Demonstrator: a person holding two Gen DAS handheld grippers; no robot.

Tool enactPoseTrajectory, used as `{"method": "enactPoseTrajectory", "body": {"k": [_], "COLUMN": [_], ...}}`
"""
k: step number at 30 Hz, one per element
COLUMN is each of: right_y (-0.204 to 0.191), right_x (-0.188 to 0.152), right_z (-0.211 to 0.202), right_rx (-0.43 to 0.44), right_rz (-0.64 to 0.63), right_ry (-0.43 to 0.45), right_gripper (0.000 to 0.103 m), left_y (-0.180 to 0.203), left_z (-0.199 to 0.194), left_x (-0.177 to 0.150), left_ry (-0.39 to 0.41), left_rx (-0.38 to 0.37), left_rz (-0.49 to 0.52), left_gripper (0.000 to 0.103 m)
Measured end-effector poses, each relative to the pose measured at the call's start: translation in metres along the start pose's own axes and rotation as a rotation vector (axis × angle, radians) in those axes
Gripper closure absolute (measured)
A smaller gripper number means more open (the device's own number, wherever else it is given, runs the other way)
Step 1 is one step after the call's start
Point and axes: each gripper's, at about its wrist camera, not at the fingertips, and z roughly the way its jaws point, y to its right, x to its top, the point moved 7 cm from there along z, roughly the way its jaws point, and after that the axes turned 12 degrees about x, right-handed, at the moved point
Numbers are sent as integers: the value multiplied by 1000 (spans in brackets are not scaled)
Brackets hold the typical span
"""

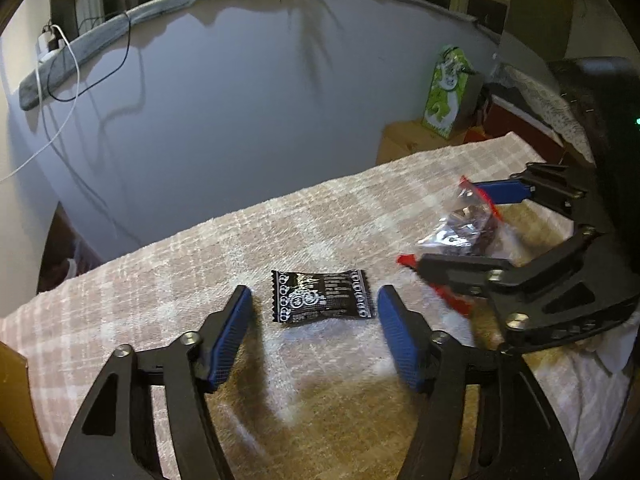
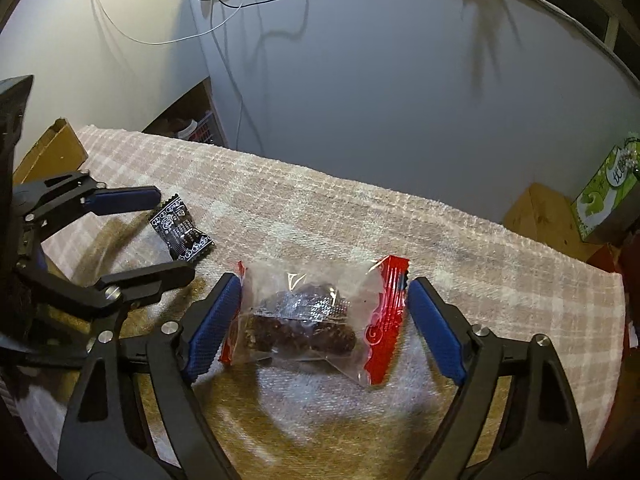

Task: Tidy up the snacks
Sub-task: 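Grasp the black wrapped candy with the left tool while the right tool grasps the bagged pastry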

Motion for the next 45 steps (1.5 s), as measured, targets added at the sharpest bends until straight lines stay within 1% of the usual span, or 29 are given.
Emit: {"method": "enactPoseTrajectory", "body": {"k": [4, 6, 7, 8, 9, 11, 13, 16, 19, 22, 27, 30, 32, 36, 38, 39, 40, 41, 45], "right_y": [0, 0, -1, -1, -1, -1, -1, -1, 0, 0, 3, 3, 2, 2, 2, 2, 2, 2, 1], "right_x": [-2, -3, -2, -3, -2, -3, -4, -3, -4, -5, -5, -5, -5, -5, -6, -6, -6, -6, -4], "right_z": [-2, -2, -2, -3, -4, -6, -6, -8, -10, -13, -18, -21, -24, -26, -26, -26, -26, -28, -30], "right_rx": [3, 2, 2, 4, 5, 10, 11, 20, 23, 29, 37, 40, 41, 42, 44, 46, 47, 47, 49], "right_rz": [-8, -9, -9, -9, -8, -4, -4, 6, 11, 19, 31, 37, 36, 36, 40, 42, 42, 42, 42], "right_ry": [1, 1, 3, 5, 9, 10, 13, 22, 29, 41, 55, 64, 70, 73, 73, 73, 76, 80, 90], "right_gripper": [17, 18, 19, 21, 27, 29, 32, 41, 43, 45, 46, 46, 47, 47, 47, 47, 47, 47, 47], "left_y": [4, 6, 7, 9, 11, 13, 11, 6, 3, -3, -9, -11, -16, -18, -19, -21, -22, -23, -29], "left_z": [1, 1, 1, 0, -1, -2, -1, 0, 0, -1, -6, -7, -7, -5, -6, -7, -10, -13, -15], "left_x": [3, 3, 4, 3, 3, 3, 3, 4, 4, 4, 4, 3, 1, 1, 2, 3, 5, 7, 6], "left_ry": [6, 9, 13, 17, 19, 21, 17, 9, 5, -1, 4, 5, 1, 6, 7, 12, 21, 25, 22], "left_rx": [23, 19, 18, 15, 12, 10, -5, -26, -44, -72, -75, -66, -74, -53, -50, -45, -41, -38, -25], "left_rz": [26, 30, 33, 39, 44, 47, 31, 1, -26, -78, -111, -114, -135, -125, -136, -144, -151, -156, -155], "left_gripper": [42, 51, 54, 60, 66, 69, 70, 72, 73, 75, 79, 79, 79, 79, 80, 84, 87, 92, 94]}}
